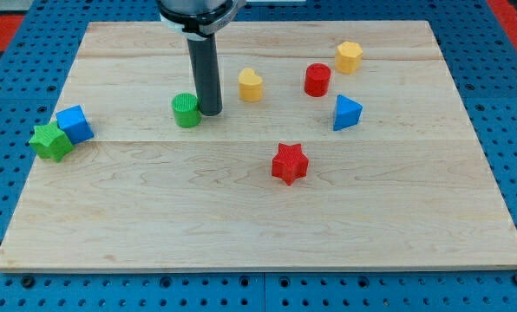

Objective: Push green circle along with the blue cube

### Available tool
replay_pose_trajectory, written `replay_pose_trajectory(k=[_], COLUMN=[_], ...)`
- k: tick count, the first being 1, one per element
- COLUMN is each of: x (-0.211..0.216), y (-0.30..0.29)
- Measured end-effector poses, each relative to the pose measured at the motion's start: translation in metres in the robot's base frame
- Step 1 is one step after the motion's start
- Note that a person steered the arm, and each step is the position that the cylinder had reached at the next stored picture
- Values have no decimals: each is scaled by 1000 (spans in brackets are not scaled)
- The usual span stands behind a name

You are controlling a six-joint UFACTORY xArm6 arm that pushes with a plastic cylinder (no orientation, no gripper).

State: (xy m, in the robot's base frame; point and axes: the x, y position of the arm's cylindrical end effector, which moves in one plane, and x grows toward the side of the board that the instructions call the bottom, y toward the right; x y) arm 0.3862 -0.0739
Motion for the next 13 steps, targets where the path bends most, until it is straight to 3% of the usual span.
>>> replay_pose_trajectory(k=[8,13], x=[16,-11], y=[-38,-69])
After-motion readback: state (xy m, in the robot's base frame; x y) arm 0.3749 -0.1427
